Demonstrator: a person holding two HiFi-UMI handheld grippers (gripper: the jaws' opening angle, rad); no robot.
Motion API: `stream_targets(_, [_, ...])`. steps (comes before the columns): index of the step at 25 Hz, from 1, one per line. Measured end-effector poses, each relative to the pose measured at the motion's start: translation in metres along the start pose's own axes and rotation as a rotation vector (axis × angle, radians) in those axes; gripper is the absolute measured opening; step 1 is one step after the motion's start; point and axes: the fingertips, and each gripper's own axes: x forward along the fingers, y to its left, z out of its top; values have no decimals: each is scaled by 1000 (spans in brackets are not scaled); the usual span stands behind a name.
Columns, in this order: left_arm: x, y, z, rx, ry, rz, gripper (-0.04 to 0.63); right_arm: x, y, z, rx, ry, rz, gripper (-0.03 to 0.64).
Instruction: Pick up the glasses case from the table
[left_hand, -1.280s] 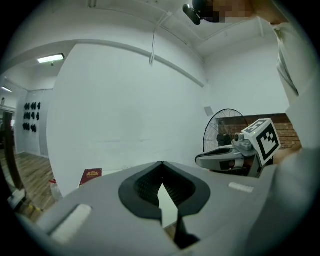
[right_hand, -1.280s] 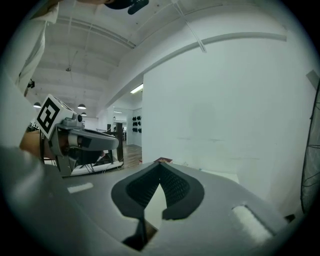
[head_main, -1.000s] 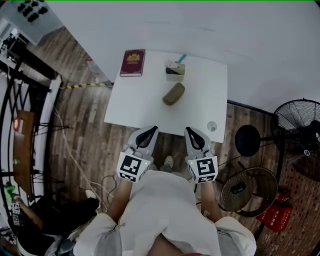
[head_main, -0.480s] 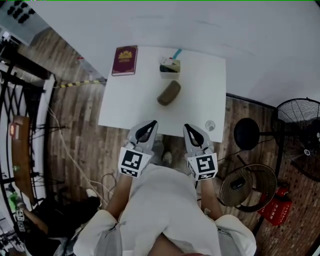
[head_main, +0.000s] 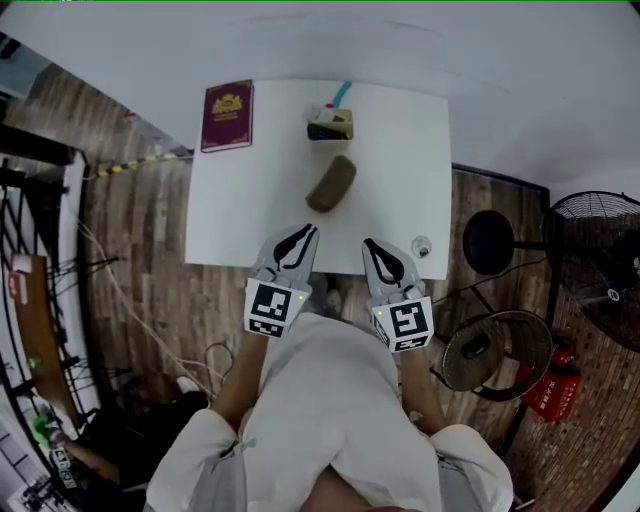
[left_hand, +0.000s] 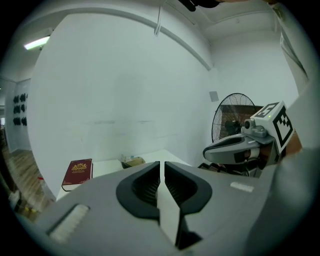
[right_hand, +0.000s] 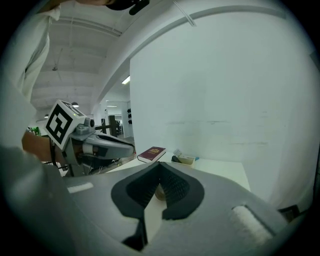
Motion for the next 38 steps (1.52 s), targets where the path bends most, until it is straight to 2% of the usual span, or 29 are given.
stream_targets(15, [82, 43, -63, -24, 196, -80, 151, 60, -18, -45, 98, 156, -78, 5])
stream_targets(25, [130, 50, -100, 6, 323, -113, 249, 89, -32, -63, 140, 222, -111, 4])
stream_targets(38, [158, 45, -145, 36, 464, -152, 367, 99, -39, -81, 190, 268, -153, 5])
